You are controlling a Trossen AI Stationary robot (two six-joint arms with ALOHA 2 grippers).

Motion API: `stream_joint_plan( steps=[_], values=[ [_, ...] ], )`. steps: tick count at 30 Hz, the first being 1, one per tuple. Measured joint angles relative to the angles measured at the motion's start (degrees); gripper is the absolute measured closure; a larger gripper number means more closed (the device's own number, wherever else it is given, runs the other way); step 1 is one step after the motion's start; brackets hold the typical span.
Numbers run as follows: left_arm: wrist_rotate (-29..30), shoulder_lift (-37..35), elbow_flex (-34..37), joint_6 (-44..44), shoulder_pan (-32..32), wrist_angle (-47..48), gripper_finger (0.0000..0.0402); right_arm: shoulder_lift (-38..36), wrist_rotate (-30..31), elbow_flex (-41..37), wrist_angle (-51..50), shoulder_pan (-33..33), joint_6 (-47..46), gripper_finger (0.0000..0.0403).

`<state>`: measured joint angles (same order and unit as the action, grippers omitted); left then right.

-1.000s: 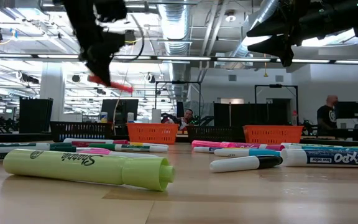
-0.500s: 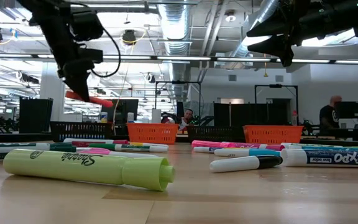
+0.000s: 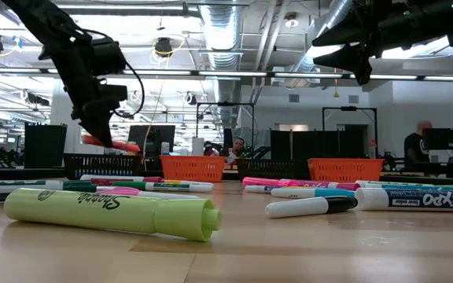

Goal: Pick & Place Markers
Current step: Put the large orange highlighter pen into the left black bin

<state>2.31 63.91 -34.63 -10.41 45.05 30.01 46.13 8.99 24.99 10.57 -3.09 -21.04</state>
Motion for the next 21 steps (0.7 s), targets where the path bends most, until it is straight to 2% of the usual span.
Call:
stream_joint_plan(
  steps=[11,21],
  values=[
    [-2.8,6.4,0.0,-5.8,4.5,-2.0,0.0323,0.0,0.0,0.0,0.0,0.0,-1.5,0.0219],
    [-3.0,9.7,-0.1,-7.8,4.7,-3.9,0.0322,0.0,0.0,0.0,0.0,0.0,-1.5,0.0219]
  ],
)
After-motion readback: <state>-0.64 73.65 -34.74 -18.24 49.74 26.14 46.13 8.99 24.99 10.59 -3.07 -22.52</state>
